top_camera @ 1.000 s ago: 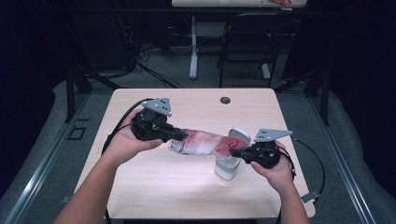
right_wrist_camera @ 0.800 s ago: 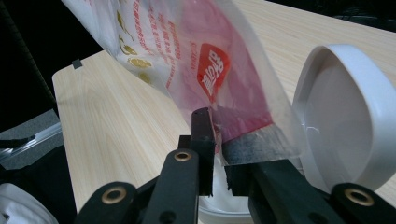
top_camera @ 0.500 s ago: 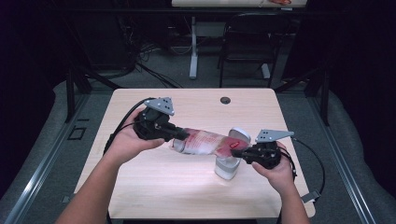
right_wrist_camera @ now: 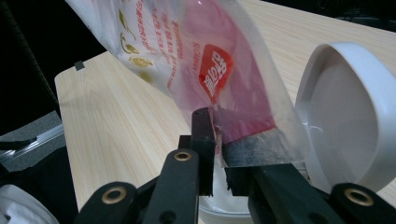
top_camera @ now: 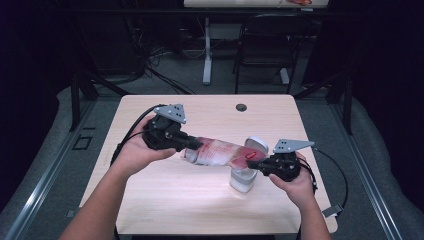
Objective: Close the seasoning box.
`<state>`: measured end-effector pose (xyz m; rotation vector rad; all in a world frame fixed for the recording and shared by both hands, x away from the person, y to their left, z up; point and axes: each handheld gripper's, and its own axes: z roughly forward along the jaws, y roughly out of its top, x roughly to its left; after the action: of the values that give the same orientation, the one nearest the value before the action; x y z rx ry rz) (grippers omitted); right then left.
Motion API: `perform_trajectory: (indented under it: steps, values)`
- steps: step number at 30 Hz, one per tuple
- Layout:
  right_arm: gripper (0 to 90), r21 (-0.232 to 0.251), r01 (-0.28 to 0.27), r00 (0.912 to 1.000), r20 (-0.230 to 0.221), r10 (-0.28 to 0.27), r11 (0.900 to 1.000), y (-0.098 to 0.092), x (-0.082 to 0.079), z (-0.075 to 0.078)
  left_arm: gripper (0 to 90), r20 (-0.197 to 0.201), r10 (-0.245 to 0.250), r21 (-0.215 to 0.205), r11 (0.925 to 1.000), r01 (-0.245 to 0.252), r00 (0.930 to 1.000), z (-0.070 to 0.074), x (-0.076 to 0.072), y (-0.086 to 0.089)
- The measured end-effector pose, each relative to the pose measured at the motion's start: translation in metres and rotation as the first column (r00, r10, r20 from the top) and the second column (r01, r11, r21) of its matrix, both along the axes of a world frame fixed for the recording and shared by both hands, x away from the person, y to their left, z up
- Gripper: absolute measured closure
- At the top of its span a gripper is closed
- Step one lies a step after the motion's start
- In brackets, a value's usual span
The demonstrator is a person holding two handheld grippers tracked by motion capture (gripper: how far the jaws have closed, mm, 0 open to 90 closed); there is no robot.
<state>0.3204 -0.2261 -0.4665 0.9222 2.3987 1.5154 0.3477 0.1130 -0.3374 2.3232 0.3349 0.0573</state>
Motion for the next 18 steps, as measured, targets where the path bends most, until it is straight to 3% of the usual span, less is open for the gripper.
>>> perform_trajectory:
  steps: [18]
  values:
    - [83.6,0.002,0.006,1.0,-0.003,-0.006,1.0,-0.0033,-0.0001,-0.0011,85.5,-0.003,0.007,-0.012,0.9999,-0.007,1.0,-0.0007,0.0016,-0.0034]
